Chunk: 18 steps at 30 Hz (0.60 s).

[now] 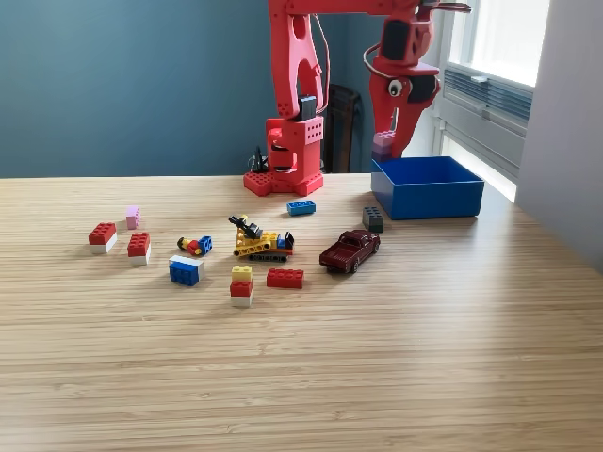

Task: Grasp a lego block and put it in the bin.

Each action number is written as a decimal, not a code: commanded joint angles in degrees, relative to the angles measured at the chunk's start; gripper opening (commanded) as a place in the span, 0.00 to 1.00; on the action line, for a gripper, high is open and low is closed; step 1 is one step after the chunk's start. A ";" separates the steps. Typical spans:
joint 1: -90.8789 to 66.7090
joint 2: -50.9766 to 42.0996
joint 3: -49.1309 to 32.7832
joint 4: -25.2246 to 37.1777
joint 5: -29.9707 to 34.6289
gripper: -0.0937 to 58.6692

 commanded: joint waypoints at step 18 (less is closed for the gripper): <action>-15.73 -6.33 -26.19 1.41 -0.09 0.00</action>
